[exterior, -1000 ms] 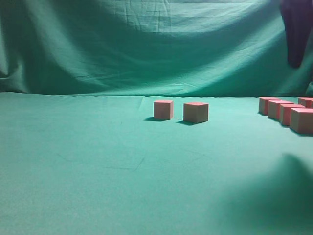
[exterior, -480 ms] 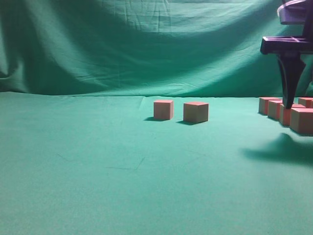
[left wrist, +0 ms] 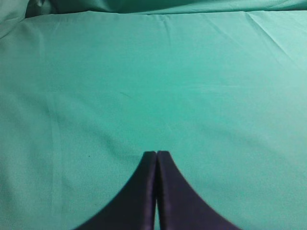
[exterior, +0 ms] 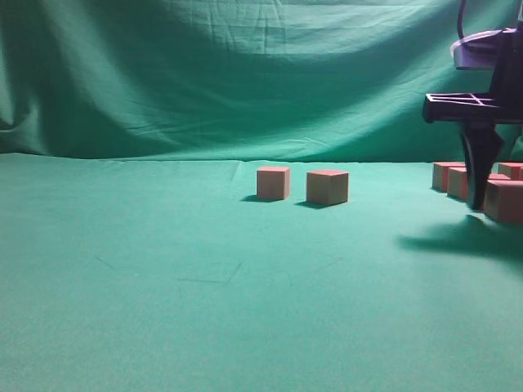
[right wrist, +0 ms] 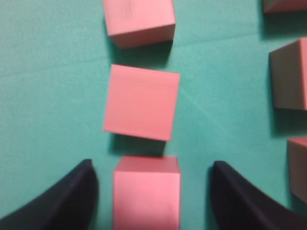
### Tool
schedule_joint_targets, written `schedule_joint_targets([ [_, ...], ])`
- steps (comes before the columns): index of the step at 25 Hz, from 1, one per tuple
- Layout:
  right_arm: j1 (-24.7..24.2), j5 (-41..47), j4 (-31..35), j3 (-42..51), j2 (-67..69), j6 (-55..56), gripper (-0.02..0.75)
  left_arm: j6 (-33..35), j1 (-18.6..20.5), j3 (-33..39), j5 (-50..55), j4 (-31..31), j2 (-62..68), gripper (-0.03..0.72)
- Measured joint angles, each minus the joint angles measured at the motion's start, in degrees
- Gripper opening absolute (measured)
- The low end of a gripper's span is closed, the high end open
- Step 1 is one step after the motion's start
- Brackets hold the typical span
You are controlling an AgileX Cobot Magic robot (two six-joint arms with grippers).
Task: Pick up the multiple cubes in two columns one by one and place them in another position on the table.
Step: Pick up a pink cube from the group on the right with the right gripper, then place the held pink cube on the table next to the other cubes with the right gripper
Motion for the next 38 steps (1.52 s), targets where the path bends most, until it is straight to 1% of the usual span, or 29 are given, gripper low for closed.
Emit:
schedule_joint_targets([
  [1, 0.0, -0.1, 0.0, 0.0, 0.1, 0.0, 0.407, 0.0, 0.0, 0.0, 0.0, 0.0, 0.0, 0.000],
  [3, 0.0, -0.1, 0.0, 0.0, 0.2, 0.0, 0.283, 0.0, 0.0, 0.0, 0.0, 0.0, 0.0, 0.000],
  [4, 0.0, 0.0, 0.0, 0.0, 0.2, -0.1, 0.254, 0.0, 0.0, 0.0, 0.0, 0.0, 0.0, 0.000],
  [9, 0.0, 1.5, 0.0, 0.0, -0.4, -1.0, 0.259, 0.0, 0.0, 0.0, 0.0, 0.0, 0.0, 0.000],
  [13, 0.4, 7.7, 0.2, -1.7, -4.7, -2.8, 0.259, 0.0, 0.0, 0.0, 0.0, 0.0, 0.0, 0.000],
  [16, 3.1, 12.1, 1.5, -5.3, -9.6, -8.1, 0.259, 0.0, 0.0, 0.0, 0.0, 0.0, 0.0, 0.000],
  [19, 7.6, 16.2, 4.4, -11.0, -12.9, -15.0, 0.259, 0.0, 0.0, 0.0, 0.0, 0.0, 0.0, 0.000],
  [22, 12.5, 20.5, 6.1, -17.6, -13.1, -17.4, 0.259, 0.0, 0.0, 0.0, 0.0, 0.0, 0.0, 0.000],
  [25, 16.7, 25.4, 6.9, -25.0, -10.6, -18.3, 0.259, 0.0, 0.0, 0.0, 0.0, 0.0, 0.0, 0.000],
  [27, 18.5, 28.5, 7.2, -29.8, -7.5, -19.2, 0.259, 0.0, 0.0, 0.0, 0.0, 0.0, 0.0, 0.000],
  [32, 21.3, 37.3, 7.3, -41.7, 1.7, -22.2, 0.259, 0.0, 0.0, 0.0, 0.0, 0.0, 0.0, 0.000],
  [38, 23.7, 39.1, 7.9, -53.5, 13.0, -22.7, 0.259, 0.0, 0.0, 0.0, 0.0, 0.0, 0.0, 0.000],
])
